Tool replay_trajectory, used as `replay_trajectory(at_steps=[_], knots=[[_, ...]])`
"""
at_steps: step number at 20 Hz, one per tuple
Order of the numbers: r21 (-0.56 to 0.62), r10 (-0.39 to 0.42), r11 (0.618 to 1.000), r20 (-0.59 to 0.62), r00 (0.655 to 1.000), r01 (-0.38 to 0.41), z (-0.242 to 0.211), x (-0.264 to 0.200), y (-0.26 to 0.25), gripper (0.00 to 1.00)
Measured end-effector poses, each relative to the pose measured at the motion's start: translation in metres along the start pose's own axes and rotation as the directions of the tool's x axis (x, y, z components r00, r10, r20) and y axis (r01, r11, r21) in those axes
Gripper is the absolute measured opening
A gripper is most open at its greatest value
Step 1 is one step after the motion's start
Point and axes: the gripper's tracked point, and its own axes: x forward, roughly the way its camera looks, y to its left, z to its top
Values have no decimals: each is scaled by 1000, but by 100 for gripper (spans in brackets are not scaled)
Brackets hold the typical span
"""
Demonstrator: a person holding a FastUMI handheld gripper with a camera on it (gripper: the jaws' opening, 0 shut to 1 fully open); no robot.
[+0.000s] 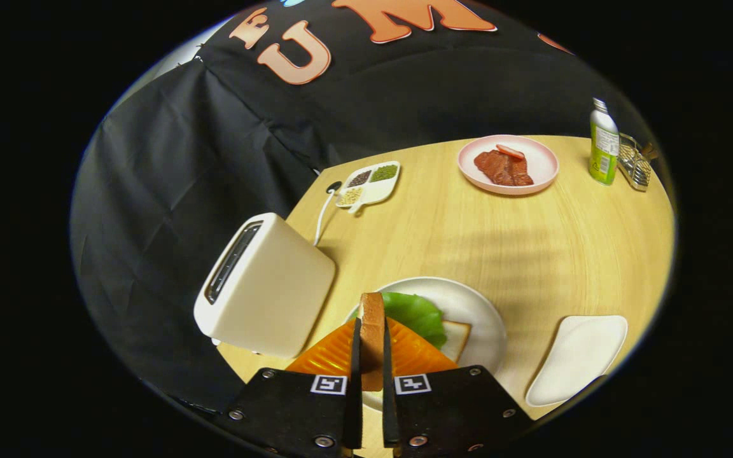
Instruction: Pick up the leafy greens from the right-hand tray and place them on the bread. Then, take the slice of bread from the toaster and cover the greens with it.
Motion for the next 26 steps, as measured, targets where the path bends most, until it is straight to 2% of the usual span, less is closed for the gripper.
replay_trajectory(at_steps=[2, 5, 10, 13, 17, 21, 24, 26], knots=[[-35, -23, 999, 8, 1000, 23, -3, 0, -10, 13], [-118, -59, 991, 28, 998, 62, -9, 0, -18, 19], [-244, -162, 954, 67, 985, 174, -16, 3, -43, 42], [-265, -147, 950, 83, 986, 164, -19, 0, -38, 53], [-298, -127, 935, 225, 966, 192, 10, -23, -31, 65], [-321, -115, 911, 402, 908, 258, 44, -67, -24, 78], [-307, -107, 900, 530, 841, 308, 68, -107, -21, 85], [-290, -103, 894, 611, 785, 343, 83, -137, -20, 86]])
